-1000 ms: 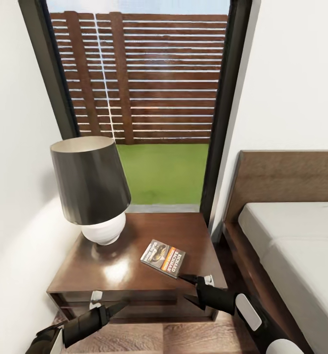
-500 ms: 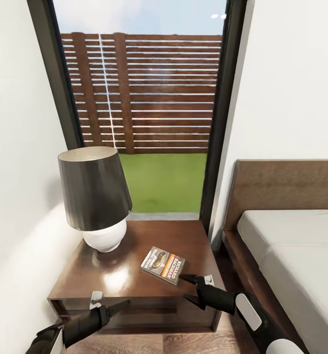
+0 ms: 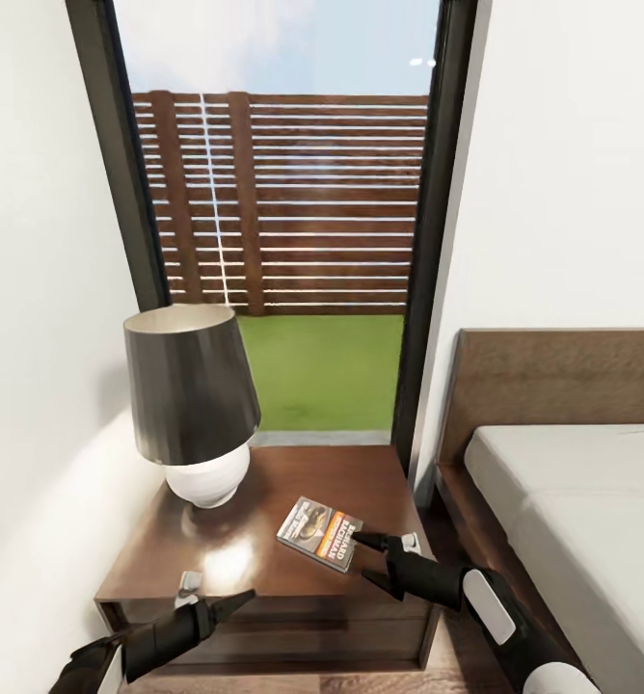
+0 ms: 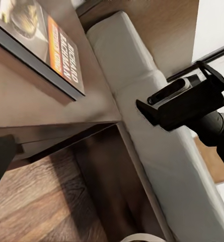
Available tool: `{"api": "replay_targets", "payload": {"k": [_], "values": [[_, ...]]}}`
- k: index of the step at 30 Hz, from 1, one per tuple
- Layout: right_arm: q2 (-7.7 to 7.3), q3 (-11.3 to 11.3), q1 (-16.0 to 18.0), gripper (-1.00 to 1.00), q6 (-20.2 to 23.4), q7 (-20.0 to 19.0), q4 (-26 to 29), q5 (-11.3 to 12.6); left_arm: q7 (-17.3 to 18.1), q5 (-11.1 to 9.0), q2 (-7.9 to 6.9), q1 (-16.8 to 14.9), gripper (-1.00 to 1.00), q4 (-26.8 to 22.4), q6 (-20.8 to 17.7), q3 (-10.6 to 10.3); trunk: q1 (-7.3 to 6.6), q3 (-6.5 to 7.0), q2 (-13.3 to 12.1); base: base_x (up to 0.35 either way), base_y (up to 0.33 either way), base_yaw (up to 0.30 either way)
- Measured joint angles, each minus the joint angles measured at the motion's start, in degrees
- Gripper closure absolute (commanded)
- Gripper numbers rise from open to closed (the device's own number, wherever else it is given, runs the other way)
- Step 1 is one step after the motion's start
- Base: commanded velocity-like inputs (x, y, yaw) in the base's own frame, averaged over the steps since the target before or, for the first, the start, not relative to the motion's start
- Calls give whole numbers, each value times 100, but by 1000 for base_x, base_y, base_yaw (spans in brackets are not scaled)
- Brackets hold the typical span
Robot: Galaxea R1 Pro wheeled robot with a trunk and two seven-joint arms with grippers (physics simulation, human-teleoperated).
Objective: In the bedroom, move the book from the bed onto either nightstand, and place the two sandals side by side next to the bed.
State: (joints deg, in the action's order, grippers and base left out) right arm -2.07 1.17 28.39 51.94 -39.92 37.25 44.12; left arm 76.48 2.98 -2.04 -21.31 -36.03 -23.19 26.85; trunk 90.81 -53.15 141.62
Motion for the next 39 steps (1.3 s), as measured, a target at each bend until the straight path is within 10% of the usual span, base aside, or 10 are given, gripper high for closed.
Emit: {"api": "replay_targets", "payload": {"k": [7,12,21,30,39], "values": [[-1185,-4,-45,-100,-59,9,19,-70,-16,75,-42,1,-100,10,24,0,-154,126,-281,0,0,0],[-1732,-5,-60,-100,-63,6,58,-80,-29,363,-33,13,-100,14,78,-10,-264,216,-481,0,0,0],[-2007,-9,-65,-100,-62,7,79,-100,-37,507,-33,72,-100,30,99,-7,-461,377,-842,0,0,0],[-2034,-6,-65,-100,-65,19,73,-1261,-340,560,-24,80,-100,184,422,-10,-659,539,-1203,0,0,0],[-2035,-6,-65,-100,-69,20,81,-1441,-391,557,-30,81,-100,202,453,-10,-857,700,-1564,0,0,0]]}}
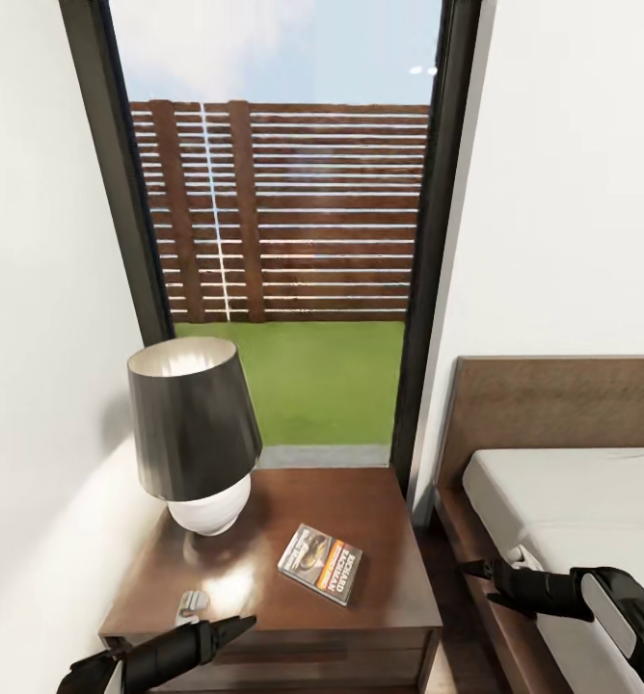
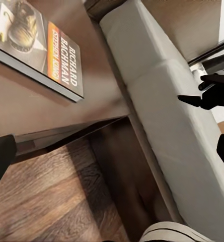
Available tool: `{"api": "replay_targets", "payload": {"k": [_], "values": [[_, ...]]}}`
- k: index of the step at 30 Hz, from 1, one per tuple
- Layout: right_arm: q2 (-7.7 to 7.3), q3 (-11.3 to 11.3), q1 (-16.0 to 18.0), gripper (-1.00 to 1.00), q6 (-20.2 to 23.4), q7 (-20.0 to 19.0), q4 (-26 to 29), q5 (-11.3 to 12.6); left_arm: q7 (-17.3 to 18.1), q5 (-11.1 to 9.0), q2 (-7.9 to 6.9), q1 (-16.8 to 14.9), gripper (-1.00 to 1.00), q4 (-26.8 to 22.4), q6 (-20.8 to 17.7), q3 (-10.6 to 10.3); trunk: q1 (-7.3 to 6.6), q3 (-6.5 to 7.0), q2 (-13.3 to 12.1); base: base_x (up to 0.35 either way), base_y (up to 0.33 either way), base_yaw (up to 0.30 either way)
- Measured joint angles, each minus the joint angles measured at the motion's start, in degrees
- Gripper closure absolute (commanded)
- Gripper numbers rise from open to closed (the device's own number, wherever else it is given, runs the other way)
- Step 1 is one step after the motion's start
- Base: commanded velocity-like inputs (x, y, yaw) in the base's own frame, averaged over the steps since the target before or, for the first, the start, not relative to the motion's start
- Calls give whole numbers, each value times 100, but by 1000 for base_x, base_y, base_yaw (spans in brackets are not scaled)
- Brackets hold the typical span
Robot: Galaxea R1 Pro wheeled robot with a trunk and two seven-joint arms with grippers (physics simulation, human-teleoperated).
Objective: In the bedroom, move the book from the bed onto either nightstand, and place the two sandals side by side next to the bed.
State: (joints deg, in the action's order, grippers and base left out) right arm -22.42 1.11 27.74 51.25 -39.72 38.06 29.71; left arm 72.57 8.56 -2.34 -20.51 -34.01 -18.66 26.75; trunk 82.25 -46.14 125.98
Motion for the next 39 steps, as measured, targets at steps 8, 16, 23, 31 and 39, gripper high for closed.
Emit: {"api": "replay_targets", "payload": {"k": [8,16,23,31,39], "values": [[0,0,-25,-100,-88,9,-56,-151,-327,4,-8,0,-100,6,1,6,-176,144,-321,0,0,0],[43,-8,-423,-100,-2897,-16,-1370,-1865,-1260,6,-5,0,-100,472,317,-4,-351,287,-642,0,0,0],[69,-14,-481,-100,-4233,-3,-3126,-2288,-2115,12,-114,4,-100,1809,1305,-3,-505,412,-923,0,0,0],[94,-15,-486,-100,-4656,16,-3840,-2330,-2957,-9,-158,7,-100,2769,2076,-6,-681,556,-1243,0,0,0],[388,-30,-495,-100,-4773,49,-4099,-2883,-3974,35,-154,84,-100,3231,2357,-8,-857,699,-1564,0,0,0]]}}
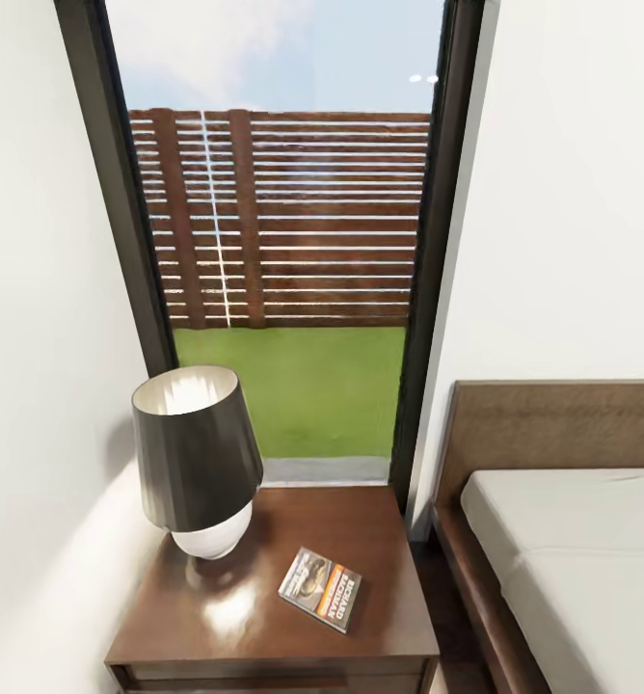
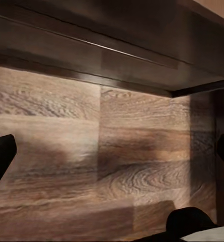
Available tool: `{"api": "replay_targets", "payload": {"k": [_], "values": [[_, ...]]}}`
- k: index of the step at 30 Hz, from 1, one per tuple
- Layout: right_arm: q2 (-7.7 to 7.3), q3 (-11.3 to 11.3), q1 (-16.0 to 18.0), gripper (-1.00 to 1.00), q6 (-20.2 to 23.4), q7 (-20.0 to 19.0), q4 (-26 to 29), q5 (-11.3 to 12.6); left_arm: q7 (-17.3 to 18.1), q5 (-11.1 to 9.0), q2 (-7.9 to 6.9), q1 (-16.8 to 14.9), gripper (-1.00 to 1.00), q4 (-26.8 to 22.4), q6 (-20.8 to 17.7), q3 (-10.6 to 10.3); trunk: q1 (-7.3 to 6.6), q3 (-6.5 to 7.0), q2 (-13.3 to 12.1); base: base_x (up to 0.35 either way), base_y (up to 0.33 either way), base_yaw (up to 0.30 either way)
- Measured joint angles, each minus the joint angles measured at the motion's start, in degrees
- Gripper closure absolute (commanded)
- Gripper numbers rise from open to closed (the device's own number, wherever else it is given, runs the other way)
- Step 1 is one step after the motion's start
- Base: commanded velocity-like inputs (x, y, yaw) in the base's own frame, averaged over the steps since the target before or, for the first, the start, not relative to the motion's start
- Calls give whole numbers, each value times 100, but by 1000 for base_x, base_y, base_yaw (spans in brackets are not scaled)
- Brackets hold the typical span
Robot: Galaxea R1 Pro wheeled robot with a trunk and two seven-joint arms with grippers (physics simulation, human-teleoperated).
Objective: In the bedroom, move the book from the bed onto either nightstand, and place the two sandals side by side next to the bed.
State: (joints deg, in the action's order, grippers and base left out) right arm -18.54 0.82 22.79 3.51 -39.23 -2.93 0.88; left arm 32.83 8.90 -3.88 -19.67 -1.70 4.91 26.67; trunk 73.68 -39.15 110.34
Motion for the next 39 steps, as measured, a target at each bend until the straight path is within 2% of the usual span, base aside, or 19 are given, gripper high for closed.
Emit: {"api": "replay_targets", "payload": {"k": [1,2,3,4,6,7,9,10,12,16,18,39], "values": [[16,2,0,-100,2,0,-26,-78,-67,25,1,18,-100,8,6,2,-22,18,-40,0,0,0],[74,-3,-1,-100,7,0,-88,-259,-238,144,2,78,-100,25,17,-7,-44,36,-80,0,0,0],[233,2,-1,-100,11,1,-129,-384,-381,330,3,180,-100,41,31,-18,-66,53,-120,0,0,0],[361,7,-1,-100,11,4,-140,-416,-422,400,3,250,-100,44,43,-10,-88,72,-160,0,0,0],[483,8,-1,-100,11,9,-147,-434,-448,447,5,316,-100,46,66,-4,-132,108,-241,0,0,0],[618,10,-1,-100,11,16,-152,-455,-483,490,9,383,-100,48,107,-10,-154,126,-281,0,0,0],[727,10,-1,-100,15,31,-156,-462,-577,516,11,428,-100,46,137,-4,-198,162,-361,0,0,0],[743,10,-1,-100,16,36,-158,-462,-618,519,11,434,-100,47,141,-3,-220,180,-401,0,0,0],[777,15,-1,-100,15,457,-163,-446,-816,528,7,449,-100,45,155,-4,-264,216,-481,0,0,0],[797,18,-6,-100,7,1121,-165,-429,-939,537,4,456,-100,42,165,-5,-351,288,-642,0,0,0],[800,19,-8,-100,5,1300,-166,-425,-965,541,8,457,-100,42,167,-6,-395,323,-722,0,0,0],[802,19,-10,-100,4,1433,-158,-440,-992,525,30,459,-100,42,168,2,-418,342,-763,0,0,0]]}}
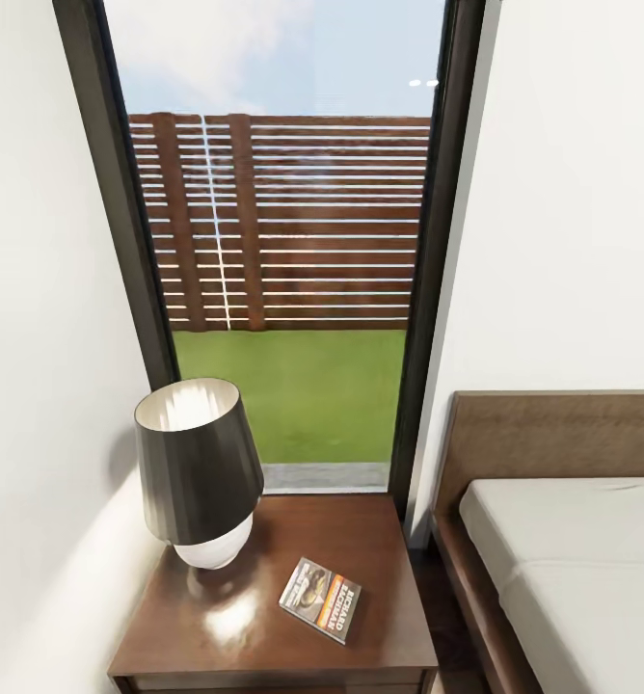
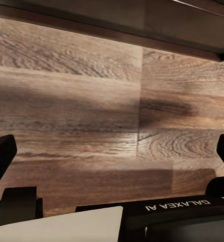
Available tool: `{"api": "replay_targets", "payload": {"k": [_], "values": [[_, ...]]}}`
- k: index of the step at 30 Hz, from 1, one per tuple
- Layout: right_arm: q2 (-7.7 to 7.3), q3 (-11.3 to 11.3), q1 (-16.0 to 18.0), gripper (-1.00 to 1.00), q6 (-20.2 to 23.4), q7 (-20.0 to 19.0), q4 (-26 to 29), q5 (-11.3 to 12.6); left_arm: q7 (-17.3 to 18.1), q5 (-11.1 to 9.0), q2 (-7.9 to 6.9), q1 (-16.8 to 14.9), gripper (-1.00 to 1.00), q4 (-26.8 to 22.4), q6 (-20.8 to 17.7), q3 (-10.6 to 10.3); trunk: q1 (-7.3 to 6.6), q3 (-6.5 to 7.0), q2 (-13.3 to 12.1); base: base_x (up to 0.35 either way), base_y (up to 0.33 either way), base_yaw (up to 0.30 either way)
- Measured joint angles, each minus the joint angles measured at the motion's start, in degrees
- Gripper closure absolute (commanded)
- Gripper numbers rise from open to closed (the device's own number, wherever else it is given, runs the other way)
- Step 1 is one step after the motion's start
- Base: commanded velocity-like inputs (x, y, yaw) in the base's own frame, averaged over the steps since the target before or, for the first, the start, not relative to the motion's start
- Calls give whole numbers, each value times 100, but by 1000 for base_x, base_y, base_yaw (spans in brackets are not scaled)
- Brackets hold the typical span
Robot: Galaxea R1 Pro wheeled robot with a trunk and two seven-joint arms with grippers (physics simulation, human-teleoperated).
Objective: In the bedroom, move the book from the bed onto either nightstand, and place the two sandals side by side next to the bed.
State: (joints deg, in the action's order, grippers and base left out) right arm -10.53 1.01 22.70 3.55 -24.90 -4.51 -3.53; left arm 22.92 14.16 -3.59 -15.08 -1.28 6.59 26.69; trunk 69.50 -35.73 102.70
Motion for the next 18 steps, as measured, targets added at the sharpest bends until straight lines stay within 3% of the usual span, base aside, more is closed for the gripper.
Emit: {"api": "replay_targets", "payload": {"k": [7,12,18], "values": [[27,0,0,-100,2,-7,-7,-20,0,8,16,0,-100,0,1,0,0,0,0,0,0,0],[289,0,0,-100,1,-8,-1,-17,0,9,19,0,-100,0,1,1,0,0,0,0,0,0],[339,0,0,-100,2,-9,0,-22,0,9,18,0,-100,0,1,1,0,0,0,0,0,0]]}}
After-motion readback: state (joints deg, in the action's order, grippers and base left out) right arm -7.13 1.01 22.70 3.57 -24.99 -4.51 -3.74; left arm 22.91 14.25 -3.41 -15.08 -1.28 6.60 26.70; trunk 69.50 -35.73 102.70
